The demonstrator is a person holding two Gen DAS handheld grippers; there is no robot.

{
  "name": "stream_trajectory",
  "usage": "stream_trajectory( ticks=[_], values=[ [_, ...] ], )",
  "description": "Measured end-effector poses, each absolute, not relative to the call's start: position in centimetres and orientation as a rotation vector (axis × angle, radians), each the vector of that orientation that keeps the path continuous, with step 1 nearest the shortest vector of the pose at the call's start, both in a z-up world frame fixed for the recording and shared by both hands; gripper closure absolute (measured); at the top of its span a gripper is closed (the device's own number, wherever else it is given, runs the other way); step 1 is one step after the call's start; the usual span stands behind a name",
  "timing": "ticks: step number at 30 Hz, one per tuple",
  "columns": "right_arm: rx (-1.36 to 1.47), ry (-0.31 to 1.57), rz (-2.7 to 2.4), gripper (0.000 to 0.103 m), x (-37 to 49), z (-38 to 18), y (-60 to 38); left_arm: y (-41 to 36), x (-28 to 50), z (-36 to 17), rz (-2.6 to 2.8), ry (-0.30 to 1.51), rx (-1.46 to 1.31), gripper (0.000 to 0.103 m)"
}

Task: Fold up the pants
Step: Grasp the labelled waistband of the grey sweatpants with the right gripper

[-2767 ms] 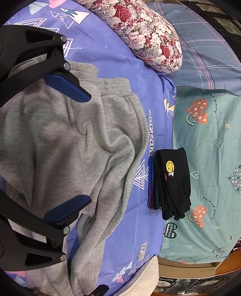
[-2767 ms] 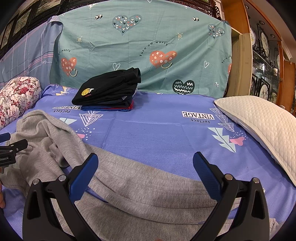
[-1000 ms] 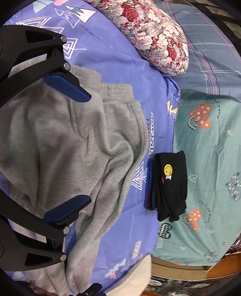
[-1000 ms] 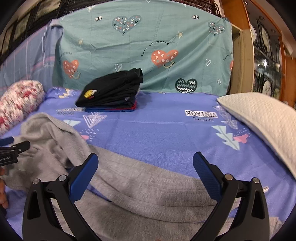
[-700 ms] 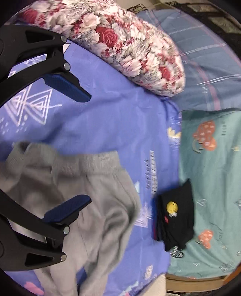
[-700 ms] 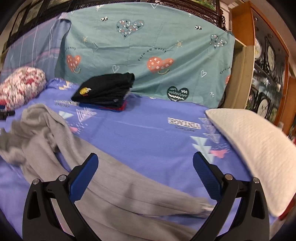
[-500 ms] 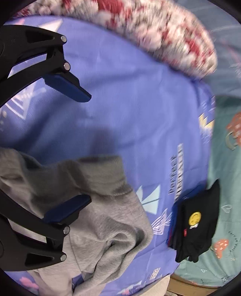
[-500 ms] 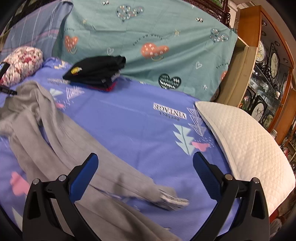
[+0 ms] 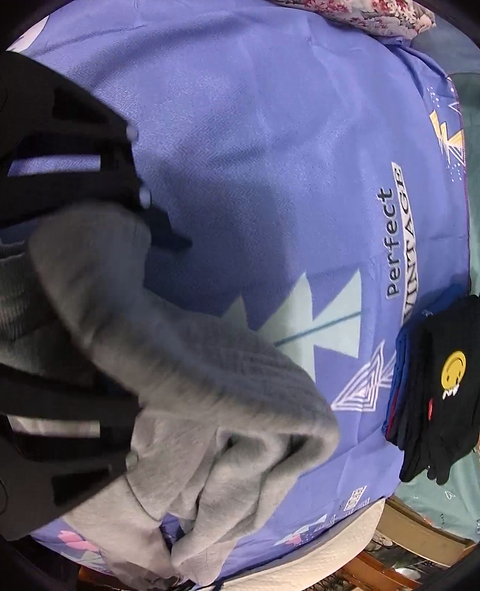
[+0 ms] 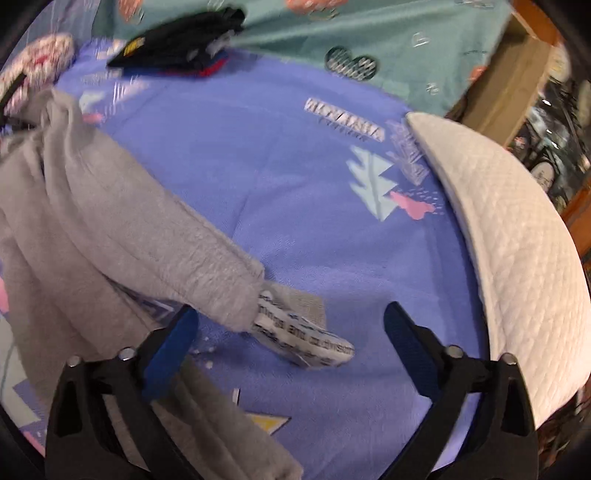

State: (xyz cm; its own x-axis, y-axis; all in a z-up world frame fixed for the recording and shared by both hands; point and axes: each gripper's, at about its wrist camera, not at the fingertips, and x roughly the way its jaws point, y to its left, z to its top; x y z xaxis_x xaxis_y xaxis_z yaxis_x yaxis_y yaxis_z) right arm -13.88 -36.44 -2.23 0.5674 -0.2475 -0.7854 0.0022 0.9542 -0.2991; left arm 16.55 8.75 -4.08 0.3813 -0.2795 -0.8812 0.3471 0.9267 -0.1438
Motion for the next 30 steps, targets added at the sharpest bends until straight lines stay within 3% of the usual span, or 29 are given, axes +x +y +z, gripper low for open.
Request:
stream_trajectory(
  ticks=[1, 11, 18, 20, 21, 22, 23, 27, 30],
  values=[
    [-0.283, 1.015, -0.109, 0.085, -12.8, -2.7, -36.2, 8.6, 16.4, -3.7, -0.392, 1.100, 0.081, 0.064],
    [0.026, 0.844, -0.023, 0.087, -7.0, 7.4, -40.7, 10.7, 16.0, 3.4, -0.356, 0.924, -0.045, 0.067],
    [0.215, 0.998, -0.157, 0.087, 6.6, 7.3, -45.6, 13.8, 20.6, 3.8, -0.293, 1.023, -0.140, 0.063],
    [0.226, 1.086, -0.206, 0.083, 11.8, 5.2, -46.2, 14.8, 24.1, 1.2, -0.255, 1.140, -0.174, 0.054],
    [0.216, 1.105, -0.249, 0.066, 14.0, 4.1, -46.3, 14.9, 25.6, -0.3, -0.234, 1.195, -0.172, 0.048],
    [0.197, 1.115, -0.309, 0.041, 15.8, 3.0, -46.6, 14.9, 27.1, -1.8, -0.207, 1.247, -0.166, 0.042],
    [0.149, 1.122, -0.409, 0.034, 17.6, 1.8, -46.6, 15.0, 28.5, -3.2, -0.166, 1.298, -0.178, 0.037],
    [-0.056, 1.105, -0.571, 0.030, 19.2, -0.1, -43.9, 14.7, 30.0, -2.1, -0.139, 1.304, -0.183, 0.021],
    [-0.182, 1.045, -0.572, 0.030, 16.0, 1.3, -42.3, 15.3, 28.9, -0.1, -0.145, 1.268, -0.170, 0.020]
  ],
)
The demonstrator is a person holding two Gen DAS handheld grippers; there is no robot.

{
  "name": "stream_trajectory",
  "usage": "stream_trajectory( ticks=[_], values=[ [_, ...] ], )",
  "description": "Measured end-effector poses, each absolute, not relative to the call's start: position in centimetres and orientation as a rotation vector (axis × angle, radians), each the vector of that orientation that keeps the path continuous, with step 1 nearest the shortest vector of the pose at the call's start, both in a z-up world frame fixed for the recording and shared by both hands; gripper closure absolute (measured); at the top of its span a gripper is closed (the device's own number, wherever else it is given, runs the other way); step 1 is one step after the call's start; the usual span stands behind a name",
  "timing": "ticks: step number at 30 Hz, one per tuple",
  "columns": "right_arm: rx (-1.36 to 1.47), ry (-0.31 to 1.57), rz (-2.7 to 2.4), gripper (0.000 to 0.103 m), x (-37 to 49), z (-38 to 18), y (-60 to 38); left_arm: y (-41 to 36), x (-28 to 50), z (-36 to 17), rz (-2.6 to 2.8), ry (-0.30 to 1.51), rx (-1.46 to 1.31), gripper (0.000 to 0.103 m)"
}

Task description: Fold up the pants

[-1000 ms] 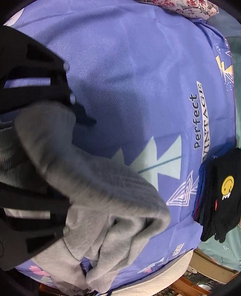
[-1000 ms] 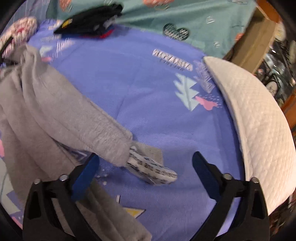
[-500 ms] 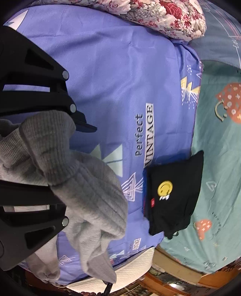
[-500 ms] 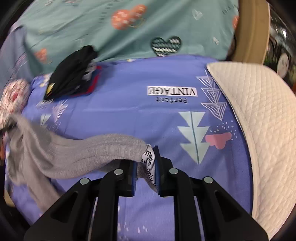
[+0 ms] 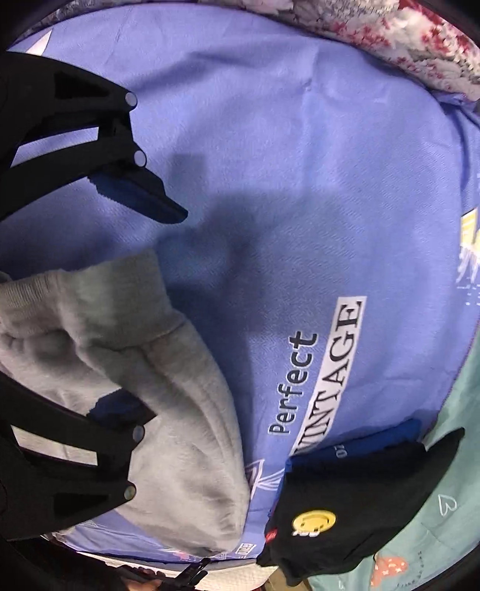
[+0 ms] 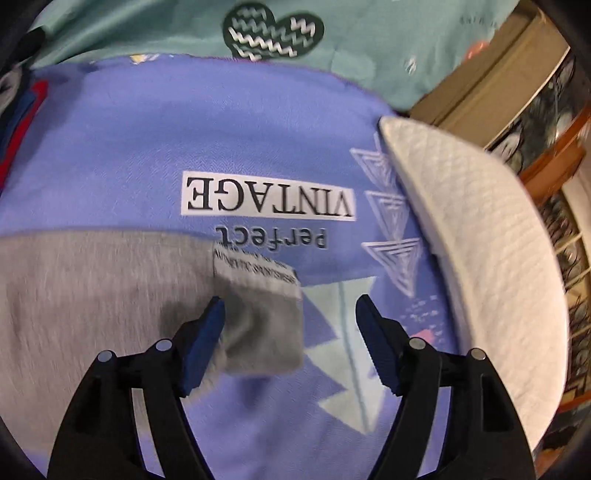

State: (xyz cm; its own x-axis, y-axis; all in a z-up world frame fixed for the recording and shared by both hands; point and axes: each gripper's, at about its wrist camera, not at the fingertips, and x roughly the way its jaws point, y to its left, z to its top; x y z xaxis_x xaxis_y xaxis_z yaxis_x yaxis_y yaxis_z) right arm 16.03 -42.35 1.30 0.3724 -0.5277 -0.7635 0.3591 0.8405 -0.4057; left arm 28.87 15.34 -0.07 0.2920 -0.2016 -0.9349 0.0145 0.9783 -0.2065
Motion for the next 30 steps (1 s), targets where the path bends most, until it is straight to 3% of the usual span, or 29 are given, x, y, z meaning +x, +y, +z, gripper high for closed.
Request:
stream_trajectory(
  ticks=[2, 4, 5, 11, 17, 25, 27, 28, 29, 30],
  values=[
    [-0.156, 1.001, -0.516, 0.028, 12.2, 3.2, -42.2, 15.9, 27.2, 1.4, -0.153, 1.239, -0.167, 0.020],
    [-0.111, 0.963, -0.457, 0.011, 7.6, 5.1, -42.0, 16.7, 25.3, 2.9, -0.156, 1.206, -0.166, 0.015],
    [-0.101, 0.946, -0.435, 0.008, 5.6, 6.0, -41.8, 17.6, 23.9, 3.5, -0.135, 1.185, -0.160, 0.014],
    [-0.078, 0.891, -0.344, 0.005, -7.4, 8.0, -40.1, 21.6, 14.2, 4.8, -0.118, 1.151, -0.254, 0.013],
    [0.028, 0.940, -0.278, 0.005, -16.9, 4.3, -39.8, 17.1, 5.5, 1.5, -0.255, 1.202, -0.292, 0.013],
    [0.218, 0.988, -0.201, 0.005, -22.7, 0.0, -40.0, 14.3, 5.7, -3.3, -0.254, 1.241, -0.381, 0.013],
    [0.247, 0.996, -0.187, 0.005, -23.0, -0.8, -40.2, 14.5, 5.8, -3.8, -0.236, 1.219, -0.407, 0.021],
    [0.264, 1.017, -0.170, 0.011, -22.8, -1.4, -40.1, 14.4, 5.9, -3.9, -0.252, 1.207, -0.415, 0.040],
    [0.260, 1.042, -0.152, 0.021, -22.6, -2.0, -40.0, 14.0, 6.1, -3.9, -0.254, 1.205, -0.398, 0.050],
    [0.233, 1.081, -0.136, 0.051, -22.2, -2.7, -39.5, 13.8, 6.0, -3.8, -0.239, 1.199, -0.382, 0.064]
  ],
)
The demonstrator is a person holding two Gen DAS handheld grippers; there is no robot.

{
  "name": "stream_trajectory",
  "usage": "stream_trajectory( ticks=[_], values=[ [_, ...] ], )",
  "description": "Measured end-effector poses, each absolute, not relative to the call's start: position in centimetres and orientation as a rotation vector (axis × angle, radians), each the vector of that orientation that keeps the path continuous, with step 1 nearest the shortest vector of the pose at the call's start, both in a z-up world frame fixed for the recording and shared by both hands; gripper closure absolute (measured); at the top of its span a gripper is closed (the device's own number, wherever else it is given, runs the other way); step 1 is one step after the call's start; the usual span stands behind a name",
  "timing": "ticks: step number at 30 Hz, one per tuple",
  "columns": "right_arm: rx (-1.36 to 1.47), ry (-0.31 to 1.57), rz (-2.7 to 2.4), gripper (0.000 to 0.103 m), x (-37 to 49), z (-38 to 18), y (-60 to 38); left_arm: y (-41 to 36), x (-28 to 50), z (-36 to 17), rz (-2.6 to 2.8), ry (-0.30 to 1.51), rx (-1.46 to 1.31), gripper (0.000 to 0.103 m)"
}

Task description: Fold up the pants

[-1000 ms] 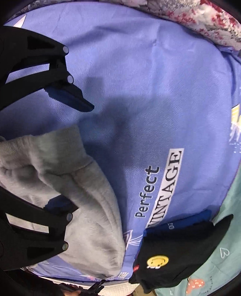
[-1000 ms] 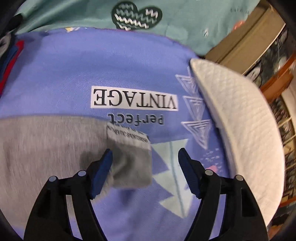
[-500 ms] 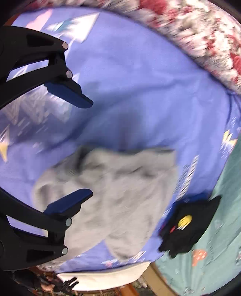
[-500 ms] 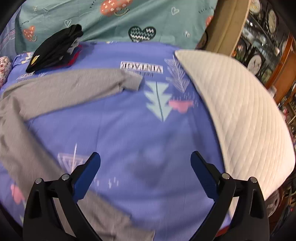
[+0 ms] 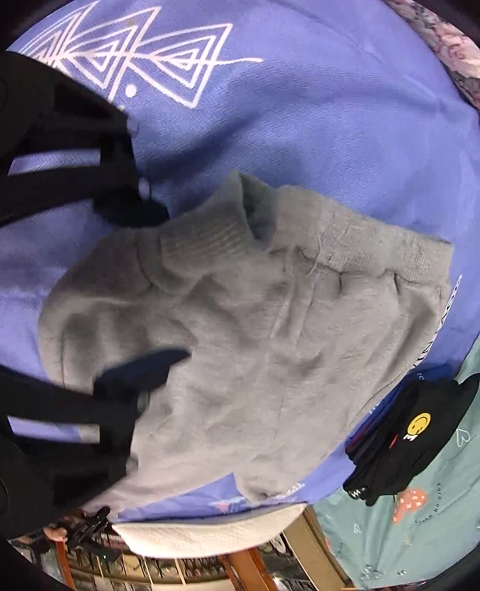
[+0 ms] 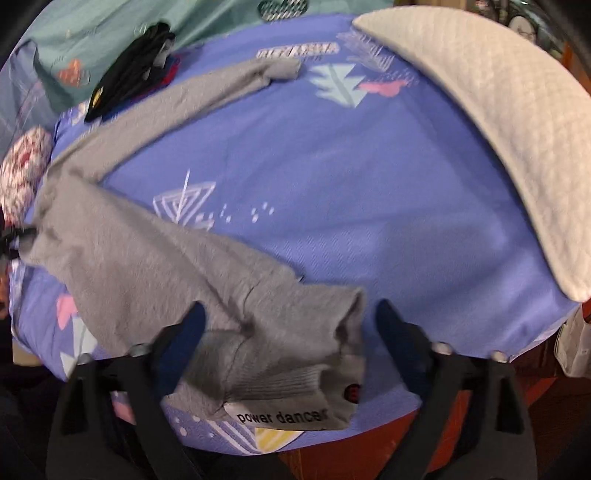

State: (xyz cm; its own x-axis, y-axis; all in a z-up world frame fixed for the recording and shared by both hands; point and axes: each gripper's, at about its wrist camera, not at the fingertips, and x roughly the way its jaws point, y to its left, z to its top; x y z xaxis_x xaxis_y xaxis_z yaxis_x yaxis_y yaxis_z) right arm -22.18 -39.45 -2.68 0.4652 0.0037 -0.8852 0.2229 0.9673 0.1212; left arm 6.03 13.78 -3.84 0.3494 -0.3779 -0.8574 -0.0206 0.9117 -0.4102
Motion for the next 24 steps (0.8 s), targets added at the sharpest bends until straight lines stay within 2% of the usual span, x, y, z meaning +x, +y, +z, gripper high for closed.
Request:
stream_trajectory(
  ticks=[1, 3, 4, 7, 12, 15, 18, 21, 23, 24],
  values=[
    [0.207, 1.111, -0.112, 0.070, -21.8, -3.3, -38.9, 13.7, 5.9, -3.7, -0.236, 1.185, -0.381, 0.078],
    [0.188, 1.088, -0.070, 0.082, -21.8, -3.0, -38.2, 14.4, 5.6, -3.1, -0.240, 1.155, -0.408, 0.087],
    [0.165, 1.070, -0.067, 0.084, -21.6, -2.3, -38.0, 14.9, 5.3, -2.8, -0.241, 1.139, -0.426, 0.089],
    [0.174, 0.971, -0.059, 0.086, -21.3, 0.7, -38.7, 16.3, 4.7, -0.8, -0.246, 1.071, -0.486, 0.090],
    [0.187, 0.700, -0.002, 0.086, -21.2, 10.4, -39.7, 17.3, 1.9, 3.8, -0.280, 0.948, -0.526, 0.091],
    [0.195, 0.674, -0.024, 0.086, -20.6, 12.7, -40.5, 18.1, -1.2, 5.1, -0.279, 0.915, -0.530, 0.091],
    [0.239, 0.798, -0.070, 0.086, -18.2, 9.5, -42.4, 19.0, -2.9, 2.9, -0.245, 0.963, -0.536, 0.091],
    [0.270, 0.983, -0.103, 0.084, -15.2, 2.9, -43.6, 19.0, -2.8, -1.6, -0.187, 1.069, -0.518, 0.090],
    [0.276, 1.096, -0.146, 0.081, -14.0, -1.7, -43.8, 18.7, -3.0, -3.4, -0.141, 1.113, -0.473, 0.082],
    [0.253, 1.132, -0.182, 0.074, -13.7, -3.2, -43.7, 18.7, -3.0, -3.4, -0.140, 1.112, -0.466, 0.076]
  ],
)
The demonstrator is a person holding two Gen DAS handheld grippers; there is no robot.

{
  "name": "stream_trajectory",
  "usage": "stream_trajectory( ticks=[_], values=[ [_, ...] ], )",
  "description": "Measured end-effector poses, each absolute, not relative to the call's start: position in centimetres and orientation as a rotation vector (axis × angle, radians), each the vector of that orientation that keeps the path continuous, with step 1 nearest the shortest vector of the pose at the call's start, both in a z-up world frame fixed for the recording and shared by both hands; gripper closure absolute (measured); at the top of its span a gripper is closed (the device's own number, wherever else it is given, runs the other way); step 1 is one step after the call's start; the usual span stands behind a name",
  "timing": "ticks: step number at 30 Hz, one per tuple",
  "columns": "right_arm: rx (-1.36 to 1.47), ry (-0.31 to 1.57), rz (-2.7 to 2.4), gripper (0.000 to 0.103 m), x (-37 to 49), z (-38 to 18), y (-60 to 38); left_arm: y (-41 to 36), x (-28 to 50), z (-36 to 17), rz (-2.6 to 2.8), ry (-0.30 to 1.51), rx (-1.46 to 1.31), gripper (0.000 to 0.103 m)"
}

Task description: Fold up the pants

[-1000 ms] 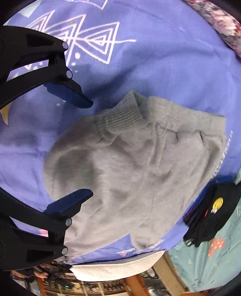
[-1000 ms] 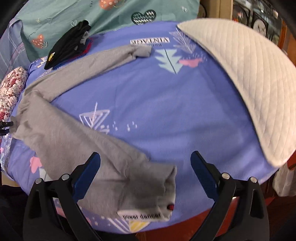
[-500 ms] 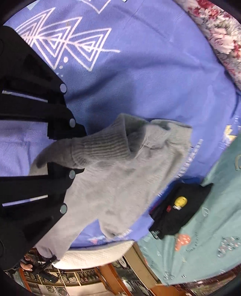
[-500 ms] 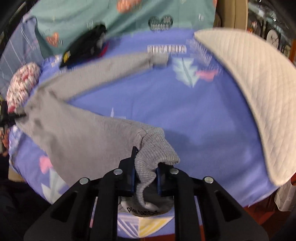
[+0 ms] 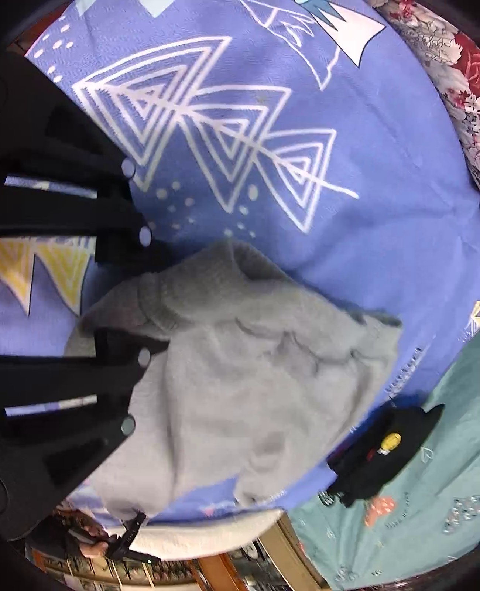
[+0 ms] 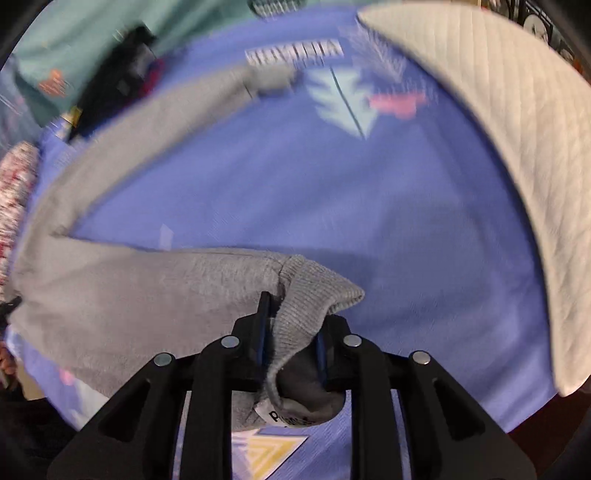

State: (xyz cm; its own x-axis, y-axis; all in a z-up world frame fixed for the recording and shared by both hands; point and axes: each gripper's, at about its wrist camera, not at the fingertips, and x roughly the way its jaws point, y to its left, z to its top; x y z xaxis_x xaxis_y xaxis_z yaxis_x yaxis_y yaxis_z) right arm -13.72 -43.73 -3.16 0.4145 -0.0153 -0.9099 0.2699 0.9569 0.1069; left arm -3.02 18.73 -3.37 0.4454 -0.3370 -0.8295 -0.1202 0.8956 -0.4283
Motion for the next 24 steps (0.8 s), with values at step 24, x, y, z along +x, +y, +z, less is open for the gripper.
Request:
stream_trajectory(
  ticks=[24],
  values=[
    [0.092, 1.050, 0.025, 0.033, -15.0, -1.4, -35.1, 12.0, -2.6, -0.2, -0.280, 1.054, -0.133, 0.024]
  ],
)
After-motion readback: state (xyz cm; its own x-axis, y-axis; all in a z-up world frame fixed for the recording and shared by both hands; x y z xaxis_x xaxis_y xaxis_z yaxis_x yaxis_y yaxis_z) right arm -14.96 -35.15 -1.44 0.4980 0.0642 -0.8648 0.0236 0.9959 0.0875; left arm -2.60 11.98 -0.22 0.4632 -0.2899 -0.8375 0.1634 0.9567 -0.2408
